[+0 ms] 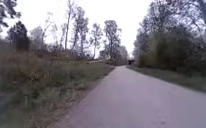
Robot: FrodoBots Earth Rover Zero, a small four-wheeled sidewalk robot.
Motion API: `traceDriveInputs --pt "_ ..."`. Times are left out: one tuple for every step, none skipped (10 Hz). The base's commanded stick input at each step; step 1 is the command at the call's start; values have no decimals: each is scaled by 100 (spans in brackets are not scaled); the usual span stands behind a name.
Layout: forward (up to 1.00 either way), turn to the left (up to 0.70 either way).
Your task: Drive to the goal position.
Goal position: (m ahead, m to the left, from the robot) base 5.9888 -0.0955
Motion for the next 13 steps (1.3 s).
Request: traceDriveInputs --pt "100 0" --pt "100 0" --pt "100 0" --pt "100 0" --pt "100 -10" --pt "100 -23" --pt "100 -35" --pt "100 -40" --pt "100 -40" --pt "100 -40" --pt "100 -40" --pt "100 -40" --pt "100 -40"
